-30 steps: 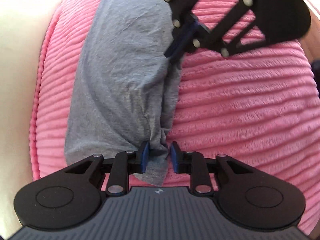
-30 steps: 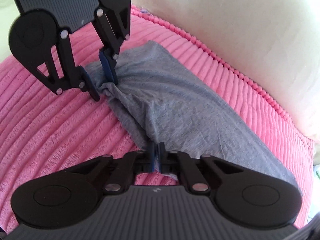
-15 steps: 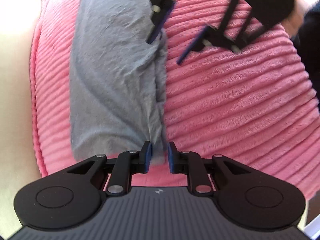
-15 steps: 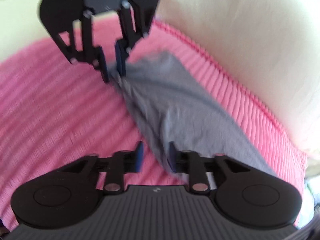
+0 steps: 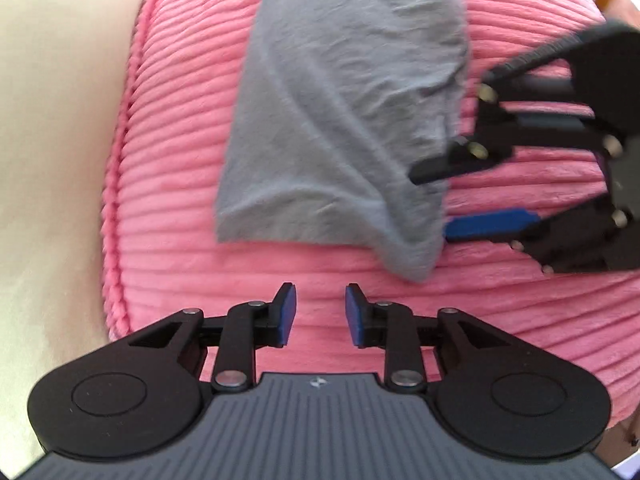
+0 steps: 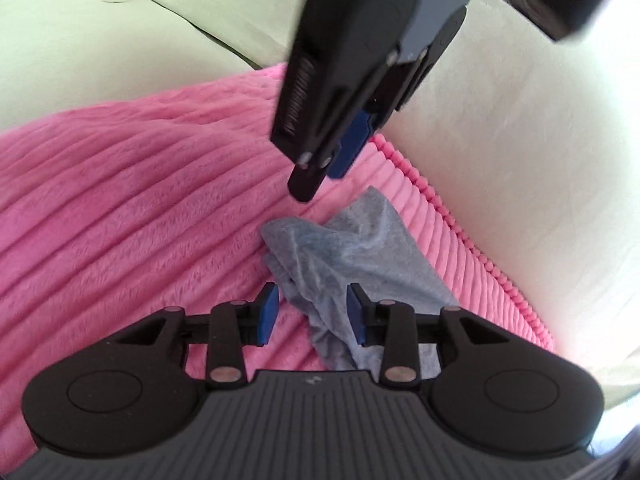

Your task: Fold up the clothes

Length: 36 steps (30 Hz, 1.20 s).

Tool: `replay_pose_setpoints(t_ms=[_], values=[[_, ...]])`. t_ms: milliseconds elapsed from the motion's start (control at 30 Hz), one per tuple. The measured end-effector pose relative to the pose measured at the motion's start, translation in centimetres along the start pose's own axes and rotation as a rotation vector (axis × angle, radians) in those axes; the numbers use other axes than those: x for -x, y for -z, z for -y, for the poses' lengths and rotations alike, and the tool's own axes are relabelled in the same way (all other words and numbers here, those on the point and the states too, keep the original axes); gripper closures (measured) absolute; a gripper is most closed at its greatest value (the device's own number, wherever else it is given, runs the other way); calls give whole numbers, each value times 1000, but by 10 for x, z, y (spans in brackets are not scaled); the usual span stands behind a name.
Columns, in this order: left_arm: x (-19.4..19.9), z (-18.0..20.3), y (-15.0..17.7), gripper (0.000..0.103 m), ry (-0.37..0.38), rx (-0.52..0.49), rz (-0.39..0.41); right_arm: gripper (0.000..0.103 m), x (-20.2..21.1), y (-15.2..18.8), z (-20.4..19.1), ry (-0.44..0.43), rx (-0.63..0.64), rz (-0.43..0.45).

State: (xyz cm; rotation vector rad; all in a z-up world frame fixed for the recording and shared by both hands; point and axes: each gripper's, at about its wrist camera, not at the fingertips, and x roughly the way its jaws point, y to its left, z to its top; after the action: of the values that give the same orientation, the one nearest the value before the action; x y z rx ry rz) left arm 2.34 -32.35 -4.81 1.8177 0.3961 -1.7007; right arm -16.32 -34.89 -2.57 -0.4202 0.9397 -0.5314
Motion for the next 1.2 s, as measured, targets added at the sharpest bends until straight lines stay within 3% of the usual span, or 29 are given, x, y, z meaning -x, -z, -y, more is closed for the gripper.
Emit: replay_pose_setpoints(t_ms=[200, 500, 567, 600, 633, 733, 900, 1067, 1200], values=[[-5, -11, 8, 67, 24, 25, -43, 71, -14, -18, -7, 42, -3, -11], [-22, -30, 10, 57, 76, 75, -55, 71, -20, -28, -14, 65, 15, -41], [-24, -37, 13, 56, 103, 104, -51, 79, -14, -31, -14, 42, -18, -47], [-24, -43, 15, 56, 120, 128, -50, 100, -15, -33, -6, 16, -70, -48], [-27, -51, 17, 56, 137, 156, -51, 100, -16, -35, 4, -13, -130, -49], [-27, -87, 28, 61, 267, 329, -47, 99, -15, -32, 42, -17, -356, -42], [-32, -122, 38, 58, 597, 583, 24, 99, -6, -28, 70, -3, -515, -22], [-37, -125, 26, 58, 704, 600, 136, 99, 4, -27, 75, 19, -565, -13], [-42, -124, 21, 58, 728, 651, 112, 99, 6, -21, 65, 28, -543, -28]])
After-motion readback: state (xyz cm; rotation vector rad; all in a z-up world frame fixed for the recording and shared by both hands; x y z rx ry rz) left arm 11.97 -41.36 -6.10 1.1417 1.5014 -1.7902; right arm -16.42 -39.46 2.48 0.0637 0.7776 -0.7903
